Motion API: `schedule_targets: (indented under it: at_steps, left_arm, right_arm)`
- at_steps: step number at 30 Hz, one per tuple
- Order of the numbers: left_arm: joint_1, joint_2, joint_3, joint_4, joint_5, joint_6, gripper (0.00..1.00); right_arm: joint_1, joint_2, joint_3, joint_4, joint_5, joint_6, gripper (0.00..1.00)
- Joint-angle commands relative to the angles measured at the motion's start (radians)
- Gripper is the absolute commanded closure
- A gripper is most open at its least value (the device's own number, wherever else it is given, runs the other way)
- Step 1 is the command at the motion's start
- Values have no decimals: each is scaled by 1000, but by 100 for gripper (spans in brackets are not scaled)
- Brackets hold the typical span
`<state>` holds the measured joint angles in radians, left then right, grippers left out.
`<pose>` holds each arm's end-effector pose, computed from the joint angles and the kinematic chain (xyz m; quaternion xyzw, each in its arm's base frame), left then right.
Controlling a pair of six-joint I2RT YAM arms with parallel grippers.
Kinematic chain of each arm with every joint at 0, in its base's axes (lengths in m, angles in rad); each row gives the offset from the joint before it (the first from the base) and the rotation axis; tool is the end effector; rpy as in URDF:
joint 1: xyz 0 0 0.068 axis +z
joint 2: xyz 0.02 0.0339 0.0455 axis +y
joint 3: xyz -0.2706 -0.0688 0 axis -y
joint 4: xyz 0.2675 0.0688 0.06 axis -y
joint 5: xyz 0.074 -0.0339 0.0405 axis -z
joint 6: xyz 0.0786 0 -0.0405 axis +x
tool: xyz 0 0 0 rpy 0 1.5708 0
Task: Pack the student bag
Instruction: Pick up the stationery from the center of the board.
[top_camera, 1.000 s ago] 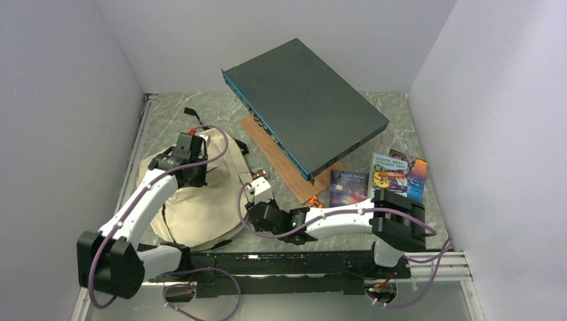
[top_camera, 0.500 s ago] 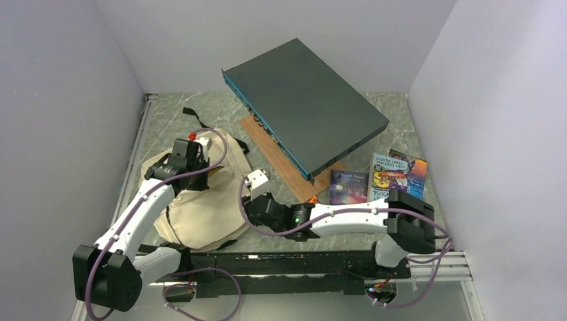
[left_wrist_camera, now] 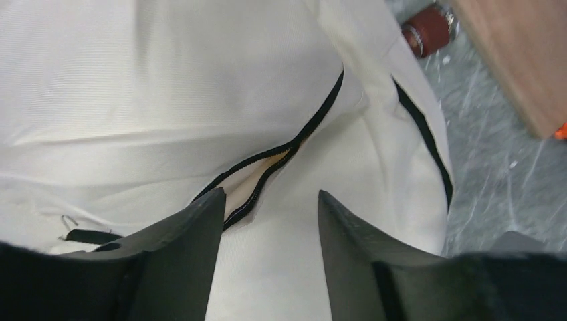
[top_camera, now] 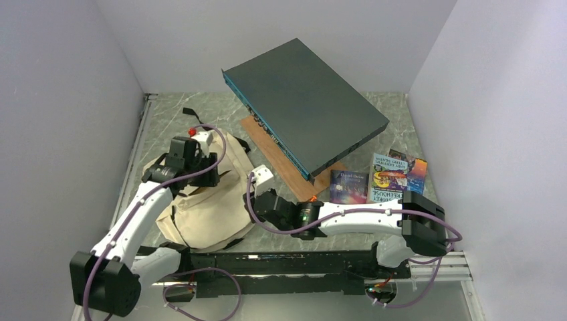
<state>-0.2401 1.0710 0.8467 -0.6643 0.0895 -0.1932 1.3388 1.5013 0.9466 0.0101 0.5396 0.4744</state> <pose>0.2513 -0.0688 0.2318 0.0370 0.9408 -0.1130 0.3173 0.1269 0.3617 0.2203 -0.2329 0.8173 0.2294 0.4745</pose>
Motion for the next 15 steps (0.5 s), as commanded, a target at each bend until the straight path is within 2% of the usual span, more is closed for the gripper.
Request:
schedule_targets:
  at_steps: [1, 5, 9, 15]
  left_arm:
    - [-18, -71, 43, 18, -128, 27, 36]
    - [-67, -61, 72, -16, -269, 85, 24]
    - [-152, 17, 112, -69, -439, 99, 21]
    - [-232, 77, 95, -54, -569, 151, 20]
  right_arm:
    - [-3, -47, -14, 48, -17, -12, 100]
    - [-3, -65, -40, 81, -26, -20, 100]
    - [-3, -81, -59, 107, -51, -32, 100]
    - [-3, -123, -91, 120, -68, -39, 100]
